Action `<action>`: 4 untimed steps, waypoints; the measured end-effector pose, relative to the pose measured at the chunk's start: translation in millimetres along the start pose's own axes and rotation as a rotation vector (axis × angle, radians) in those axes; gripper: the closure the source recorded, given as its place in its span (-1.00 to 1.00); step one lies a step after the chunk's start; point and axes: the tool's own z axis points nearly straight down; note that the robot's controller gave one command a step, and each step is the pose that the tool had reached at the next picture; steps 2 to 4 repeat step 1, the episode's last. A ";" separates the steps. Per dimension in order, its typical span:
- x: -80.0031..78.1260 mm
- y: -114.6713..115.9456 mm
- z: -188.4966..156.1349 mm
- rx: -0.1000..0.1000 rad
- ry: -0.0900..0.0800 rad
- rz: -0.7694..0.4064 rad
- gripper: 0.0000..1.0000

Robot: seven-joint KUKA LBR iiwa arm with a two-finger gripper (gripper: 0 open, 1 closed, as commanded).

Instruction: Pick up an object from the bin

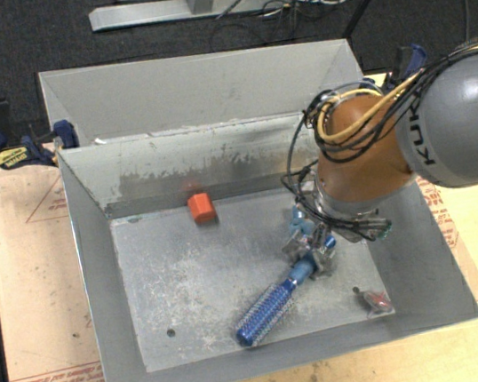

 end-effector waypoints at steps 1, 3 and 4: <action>0.5 18.4 -140.8 0.006 -0.006 -0.045 1.00; 0.5 18.4 -140.8 0.006 -0.006 -0.045 1.00; 0.5 18.4 -140.8 0.006 -0.006 -0.045 1.00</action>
Offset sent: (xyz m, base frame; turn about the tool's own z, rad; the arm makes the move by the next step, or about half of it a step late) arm -0.0150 0.0119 0.1367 -0.0473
